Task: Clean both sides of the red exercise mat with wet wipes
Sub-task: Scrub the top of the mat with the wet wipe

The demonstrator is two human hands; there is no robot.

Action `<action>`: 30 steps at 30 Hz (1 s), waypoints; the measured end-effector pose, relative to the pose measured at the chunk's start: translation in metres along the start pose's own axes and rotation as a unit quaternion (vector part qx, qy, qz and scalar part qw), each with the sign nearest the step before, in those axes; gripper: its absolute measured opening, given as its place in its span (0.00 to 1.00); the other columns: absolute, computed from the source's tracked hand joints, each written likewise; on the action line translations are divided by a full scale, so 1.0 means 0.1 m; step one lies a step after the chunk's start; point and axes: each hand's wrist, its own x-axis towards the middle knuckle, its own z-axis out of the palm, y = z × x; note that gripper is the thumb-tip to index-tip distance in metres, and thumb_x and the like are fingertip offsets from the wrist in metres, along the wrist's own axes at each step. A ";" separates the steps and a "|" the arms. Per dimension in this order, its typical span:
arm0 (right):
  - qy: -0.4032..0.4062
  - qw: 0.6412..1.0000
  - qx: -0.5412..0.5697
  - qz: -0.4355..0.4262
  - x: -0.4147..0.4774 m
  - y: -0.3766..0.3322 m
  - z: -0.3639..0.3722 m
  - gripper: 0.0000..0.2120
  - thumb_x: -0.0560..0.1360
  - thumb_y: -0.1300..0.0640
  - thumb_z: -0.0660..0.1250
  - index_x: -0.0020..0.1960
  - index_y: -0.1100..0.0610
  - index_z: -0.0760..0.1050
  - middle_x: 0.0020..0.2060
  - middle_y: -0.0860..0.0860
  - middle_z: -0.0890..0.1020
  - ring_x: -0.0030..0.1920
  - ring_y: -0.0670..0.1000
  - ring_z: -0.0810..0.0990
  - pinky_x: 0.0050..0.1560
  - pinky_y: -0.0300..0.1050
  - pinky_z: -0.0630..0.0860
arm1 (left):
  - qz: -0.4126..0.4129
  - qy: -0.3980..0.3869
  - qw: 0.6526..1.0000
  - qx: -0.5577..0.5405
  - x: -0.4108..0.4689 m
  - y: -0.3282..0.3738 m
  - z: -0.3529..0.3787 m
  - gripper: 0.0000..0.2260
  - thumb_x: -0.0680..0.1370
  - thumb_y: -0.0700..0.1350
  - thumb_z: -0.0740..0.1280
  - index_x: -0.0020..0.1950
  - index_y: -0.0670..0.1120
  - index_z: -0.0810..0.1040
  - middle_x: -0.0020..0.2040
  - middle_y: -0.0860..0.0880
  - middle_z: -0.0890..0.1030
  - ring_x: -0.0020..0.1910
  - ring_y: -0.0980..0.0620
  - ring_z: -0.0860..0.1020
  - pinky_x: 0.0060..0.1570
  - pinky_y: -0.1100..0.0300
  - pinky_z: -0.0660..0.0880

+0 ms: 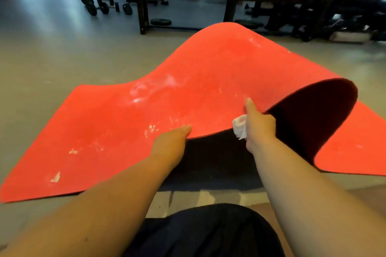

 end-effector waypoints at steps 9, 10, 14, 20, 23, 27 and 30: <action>-0.142 0.983 -0.101 0.064 -0.19 0.38 0.25 0.32 0.67 0.38 0.73 0.58 0.62 0.73 0.46 0.52 0.79 0.43 0.49 0.78 0.42 0.43 0.71 | 0.046 -0.078 0.995 -0.048 -0.11 -0.17 0.29 0.34 0.81 0.37 0.53 0.76 0.65 0.42 0.75 0.48 0.65 0.61 0.41 0.75 0.50 0.52 0.73; -0.126 0.985 -0.094 0.072 -0.21 0.42 0.23 0.34 0.66 0.37 0.73 0.58 0.63 0.72 0.47 0.53 0.79 0.44 0.50 0.79 0.43 0.44 0.72 | 0.049 -0.096 0.993 -0.047 -0.11 -0.16 0.30 0.35 0.80 0.36 0.53 0.76 0.66 0.40 0.75 0.47 0.65 0.59 0.41 0.76 0.47 0.53 0.72; -0.047 0.998 0.013 0.045 -0.20 0.33 0.02 0.31 0.68 0.39 0.72 0.58 0.61 0.70 0.46 0.52 0.78 0.46 0.50 0.79 0.44 0.42 0.74 | 0.034 -0.163 0.984 -0.055 -0.09 0.03 0.30 0.36 0.80 0.46 0.59 0.75 0.65 0.35 0.78 0.44 0.56 0.63 0.40 0.72 0.52 0.50 0.75; -0.030 0.987 0.145 0.056 0.08 -0.10 -0.59 0.36 0.63 0.30 0.70 0.60 0.54 0.74 0.45 0.49 0.79 0.40 0.48 0.80 0.34 0.40 0.76 | 0.120 0.032 0.984 -0.127 0.24 1.12 -0.23 0.42 0.75 0.55 0.66 0.77 0.61 0.38 0.79 0.48 0.46 0.75 0.42 0.58 0.66 0.44 0.68; -0.006 0.945 0.312 0.104 0.28 -0.18 -1.03 0.33 0.66 0.25 0.61 0.50 0.55 0.76 0.33 0.49 0.77 0.23 0.45 0.74 0.17 0.32 0.62 | 0.145 0.118 0.974 -0.131 0.49 1.67 -0.60 0.39 0.75 0.53 0.66 0.78 0.59 0.45 0.79 0.51 0.46 0.77 0.43 0.53 0.70 0.40 0.61; 0.042 0.934 0.332 0.129 0.65 -0.21 -1.51 0.33 0.66 0.24 0.59 0.46 0.54 0.75 0.32 0.48 0.74 0.22 0.45 0.67 0.18 0.33 0.54 | 0.182 0.139 0.970 -0.079 0.74 2.17 -0.78 0.27 0.76 0.50 0.65 0.73 0.59 0.60 0.79 0.53 0.50 0.74 0.42 0.58 0.65 0.34 0.64; 0.032 0.943 0.294 0.153 0.94 -0.25 -1.58 0.27 0.69 0.29 0.62 0.44 0.54 0.75 0.34 0.48 0.75 0.22 0.45 0.67 0.16 0.33 0.54 | 0.185 0.082 0.979 -0.024 0.87 2.30 -0.63 0.30 0.78 0.41 0.59 0.76 0.61 0.53 0.78 0.51 0.53 0.69 0.35 0.65 0.59 0.42 0.71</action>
